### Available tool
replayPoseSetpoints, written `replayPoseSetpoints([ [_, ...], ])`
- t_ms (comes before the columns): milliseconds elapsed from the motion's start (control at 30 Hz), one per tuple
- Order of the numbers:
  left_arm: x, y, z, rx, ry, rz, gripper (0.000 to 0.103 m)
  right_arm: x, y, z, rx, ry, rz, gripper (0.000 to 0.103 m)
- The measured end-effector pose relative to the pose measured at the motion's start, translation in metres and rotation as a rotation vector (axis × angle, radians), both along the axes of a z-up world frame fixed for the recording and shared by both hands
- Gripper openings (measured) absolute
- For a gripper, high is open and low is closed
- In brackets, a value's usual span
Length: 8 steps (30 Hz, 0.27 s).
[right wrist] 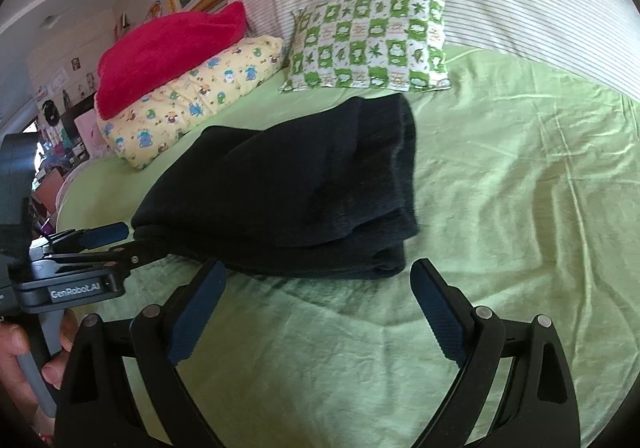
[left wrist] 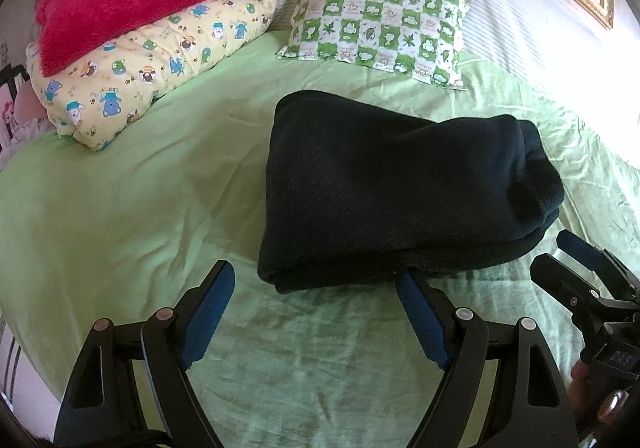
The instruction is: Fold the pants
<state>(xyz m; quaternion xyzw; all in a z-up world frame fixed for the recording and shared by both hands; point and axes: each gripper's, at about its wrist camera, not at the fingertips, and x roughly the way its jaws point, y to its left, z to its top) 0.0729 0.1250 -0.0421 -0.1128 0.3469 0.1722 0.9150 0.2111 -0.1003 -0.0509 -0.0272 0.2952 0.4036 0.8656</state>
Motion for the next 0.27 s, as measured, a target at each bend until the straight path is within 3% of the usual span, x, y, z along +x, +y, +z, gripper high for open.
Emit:
replayPoseSetpoints([
  [267,0.0080,0.0011,0.0078,-0.032,0.026,-0.003,0.084,0.0012,-0.0006,0.0058,0.018,-0.005,0.000,0.095],
])
